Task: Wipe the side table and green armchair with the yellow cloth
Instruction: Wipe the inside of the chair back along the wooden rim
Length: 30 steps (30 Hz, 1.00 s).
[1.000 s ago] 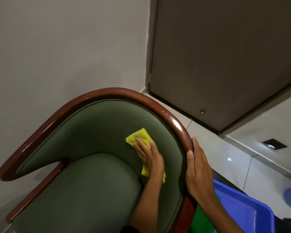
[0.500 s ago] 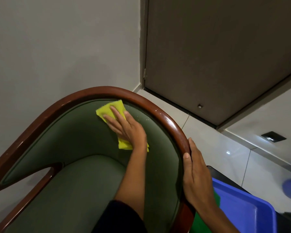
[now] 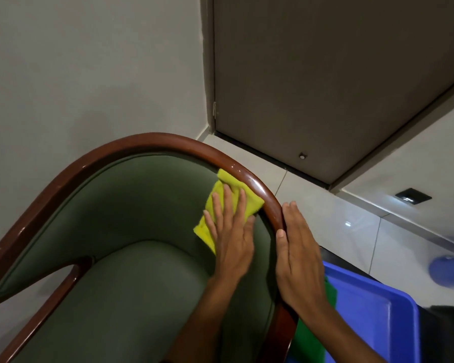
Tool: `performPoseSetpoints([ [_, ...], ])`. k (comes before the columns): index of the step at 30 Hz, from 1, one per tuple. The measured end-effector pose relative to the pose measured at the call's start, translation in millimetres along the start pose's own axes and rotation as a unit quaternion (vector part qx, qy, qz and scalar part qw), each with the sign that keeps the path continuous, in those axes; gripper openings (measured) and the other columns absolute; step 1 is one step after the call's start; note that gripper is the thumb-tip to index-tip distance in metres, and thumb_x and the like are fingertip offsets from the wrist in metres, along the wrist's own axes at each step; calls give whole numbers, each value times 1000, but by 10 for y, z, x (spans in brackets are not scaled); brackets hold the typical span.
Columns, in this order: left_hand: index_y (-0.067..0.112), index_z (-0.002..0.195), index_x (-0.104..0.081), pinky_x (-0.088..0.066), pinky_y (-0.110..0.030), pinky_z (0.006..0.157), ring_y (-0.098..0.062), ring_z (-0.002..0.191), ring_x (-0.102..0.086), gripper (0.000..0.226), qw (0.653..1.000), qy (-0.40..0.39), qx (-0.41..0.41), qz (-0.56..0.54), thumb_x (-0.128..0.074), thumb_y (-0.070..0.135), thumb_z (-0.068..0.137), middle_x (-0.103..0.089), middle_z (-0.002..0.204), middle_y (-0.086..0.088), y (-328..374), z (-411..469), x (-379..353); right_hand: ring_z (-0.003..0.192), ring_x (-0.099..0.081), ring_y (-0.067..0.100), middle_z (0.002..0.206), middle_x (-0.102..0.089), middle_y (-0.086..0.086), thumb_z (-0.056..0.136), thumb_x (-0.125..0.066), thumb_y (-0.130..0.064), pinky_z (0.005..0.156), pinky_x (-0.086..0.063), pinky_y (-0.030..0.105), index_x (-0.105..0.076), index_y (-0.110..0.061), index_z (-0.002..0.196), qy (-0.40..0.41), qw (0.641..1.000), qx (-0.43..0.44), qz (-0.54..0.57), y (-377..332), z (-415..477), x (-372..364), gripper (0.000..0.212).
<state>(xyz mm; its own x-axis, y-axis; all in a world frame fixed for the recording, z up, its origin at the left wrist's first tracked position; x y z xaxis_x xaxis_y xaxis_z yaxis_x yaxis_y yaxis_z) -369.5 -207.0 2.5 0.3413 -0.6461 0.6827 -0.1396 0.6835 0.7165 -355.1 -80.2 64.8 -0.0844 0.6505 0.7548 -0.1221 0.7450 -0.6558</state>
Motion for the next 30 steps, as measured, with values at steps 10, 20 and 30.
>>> performPoseSetpoints([
  [10,24,151,-28,1,-60,120,-33,151,-4,50,991,111,-10,76,-30,34,103,-19,163,-9,-232,1312,753,151,-3,11,164,-11,-2,97,-19,-53,121,-5,49,-11,-25,154,50,991,56,-114,-72,4,27,65],
  [20,24,144,-44,-1,-50,123,-20,152,-3,42,961,-151,-232,6,-39,23,102,-24,162,1,513,14,355,126,-28,-18,144,-45,-5,98,-17,-49,116,-16,49,-35,-27,141,230,949,-156,149,140,-75,130,52],
  [30,34,117,-66,-57,-48,91,-28,106,-70,39,725,-41,381,-573,-50,42,82,-75,115,-3,700,-1179,1126,92,-62,9,98,-66,-6,82,-54,-57,73,-45,10,-62,-34,96,91,969,-91,211,95,-749,566,28],
])
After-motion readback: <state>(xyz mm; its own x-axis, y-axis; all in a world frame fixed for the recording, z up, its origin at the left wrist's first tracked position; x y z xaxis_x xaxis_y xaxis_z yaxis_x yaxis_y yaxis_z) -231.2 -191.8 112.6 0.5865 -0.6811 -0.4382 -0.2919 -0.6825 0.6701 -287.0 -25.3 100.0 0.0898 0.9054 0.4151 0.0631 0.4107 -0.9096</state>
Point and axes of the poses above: each hand's wrist, its own z-axis towards the middle knuckle, its own x-axis out of the back of the hand, y = z × x, the point moved 3 cm from there along z, towards the middle knuckle
